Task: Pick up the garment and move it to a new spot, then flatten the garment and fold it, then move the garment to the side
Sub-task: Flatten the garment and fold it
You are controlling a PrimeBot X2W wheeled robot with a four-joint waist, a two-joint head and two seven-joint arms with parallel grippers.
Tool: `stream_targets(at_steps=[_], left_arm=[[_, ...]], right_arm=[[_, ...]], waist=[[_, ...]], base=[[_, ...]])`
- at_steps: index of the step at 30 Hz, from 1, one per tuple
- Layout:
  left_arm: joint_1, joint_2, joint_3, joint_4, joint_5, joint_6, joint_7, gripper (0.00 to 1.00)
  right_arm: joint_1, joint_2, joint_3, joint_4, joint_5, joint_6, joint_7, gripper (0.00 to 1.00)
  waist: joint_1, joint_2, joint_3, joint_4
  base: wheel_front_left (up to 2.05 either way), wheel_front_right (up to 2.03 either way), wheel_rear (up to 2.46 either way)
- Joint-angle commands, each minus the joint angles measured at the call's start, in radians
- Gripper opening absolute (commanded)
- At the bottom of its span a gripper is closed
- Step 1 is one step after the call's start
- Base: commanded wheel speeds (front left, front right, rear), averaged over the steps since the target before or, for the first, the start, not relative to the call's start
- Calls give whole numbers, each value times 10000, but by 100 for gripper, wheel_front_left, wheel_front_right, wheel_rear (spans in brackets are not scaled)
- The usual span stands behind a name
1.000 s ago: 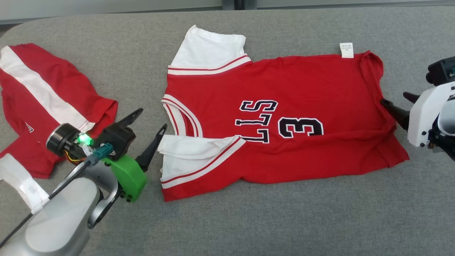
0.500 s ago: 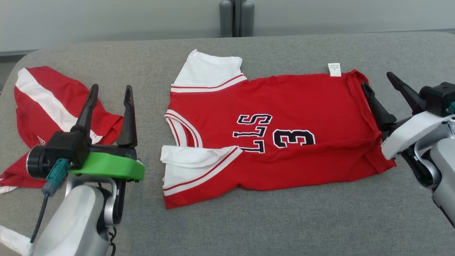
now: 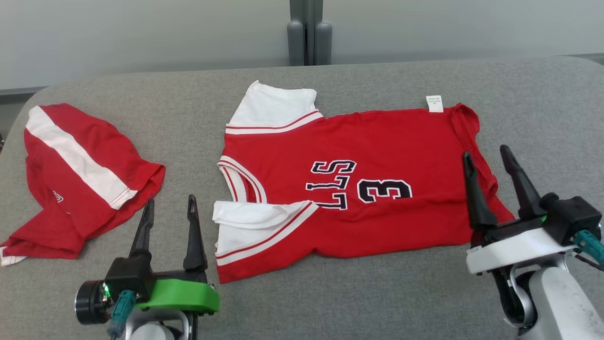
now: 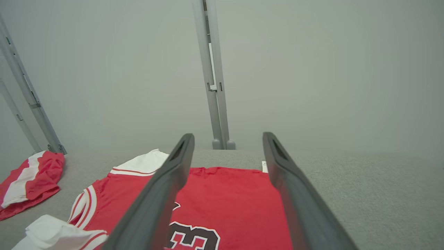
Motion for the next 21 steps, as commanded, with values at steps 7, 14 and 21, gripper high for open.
stream_targets(at_steps=[7, 14, 21], left_arm=[[307, -311, 93, 1629, 536, -742, -17, 100], [-302, -427, -183, 4133, 342, -836, -17, 100], [-932, -461, -234, 5591, 125, -842, -17, 100]], right_arm=[[355, 386, -175, -299, -317, -15, -27, 100], [453, 360, -237, -349, -347, -15, -28, 100], [467, 333, -292, -323, -351, -15, -28, 100]], waist=[[0, 0, 38, -222], [0, 0, 28, -525], [0, 0, 167, -855]], base=[[0, 0, 0], [0, 0, 0], [0, 0, 0]])
